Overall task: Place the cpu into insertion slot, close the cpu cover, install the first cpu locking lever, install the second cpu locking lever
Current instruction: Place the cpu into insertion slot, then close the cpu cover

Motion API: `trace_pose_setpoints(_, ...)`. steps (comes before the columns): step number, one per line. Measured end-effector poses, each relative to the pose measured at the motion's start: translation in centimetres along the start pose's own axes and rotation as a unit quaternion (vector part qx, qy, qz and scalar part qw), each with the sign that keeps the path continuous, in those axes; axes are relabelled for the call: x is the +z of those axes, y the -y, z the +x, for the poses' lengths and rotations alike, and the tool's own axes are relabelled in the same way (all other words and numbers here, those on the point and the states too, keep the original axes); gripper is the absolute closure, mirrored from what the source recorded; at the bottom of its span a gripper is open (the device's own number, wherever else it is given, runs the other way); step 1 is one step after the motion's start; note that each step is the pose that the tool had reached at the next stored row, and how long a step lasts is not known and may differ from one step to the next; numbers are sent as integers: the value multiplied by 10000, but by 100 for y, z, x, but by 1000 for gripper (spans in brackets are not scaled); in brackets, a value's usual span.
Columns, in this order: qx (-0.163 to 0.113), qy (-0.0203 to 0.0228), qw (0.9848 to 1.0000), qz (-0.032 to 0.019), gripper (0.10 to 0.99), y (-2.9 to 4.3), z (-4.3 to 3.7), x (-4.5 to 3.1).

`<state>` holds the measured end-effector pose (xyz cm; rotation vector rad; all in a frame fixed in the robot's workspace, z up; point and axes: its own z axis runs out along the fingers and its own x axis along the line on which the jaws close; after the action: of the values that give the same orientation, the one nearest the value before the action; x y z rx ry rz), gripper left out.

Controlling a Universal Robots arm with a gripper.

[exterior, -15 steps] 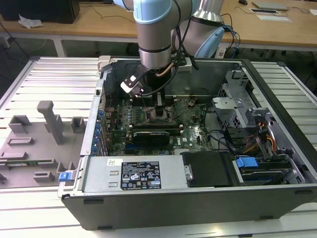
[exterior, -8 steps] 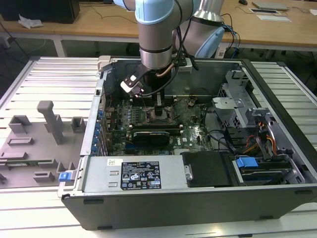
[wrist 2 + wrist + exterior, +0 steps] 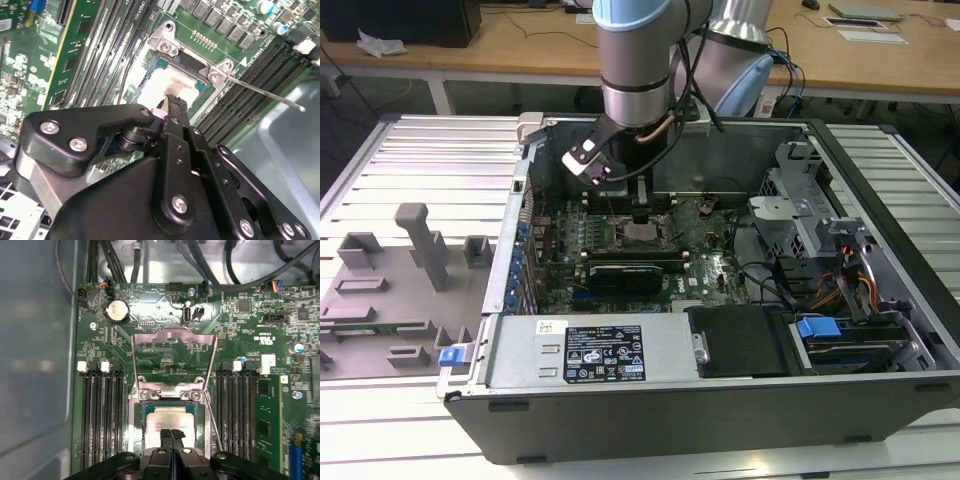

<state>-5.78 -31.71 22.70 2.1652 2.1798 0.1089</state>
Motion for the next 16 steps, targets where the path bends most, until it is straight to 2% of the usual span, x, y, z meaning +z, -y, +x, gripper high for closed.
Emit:
trace_pose_setpoints(4,0,0,10000,0,980,-19,1,-189)
trace_pose_setpoints(7,0,0,10000,0,980,-29,1,-297)
trace_pose_setpoints(16,0,0,10000,0,980,-30,1,-309)
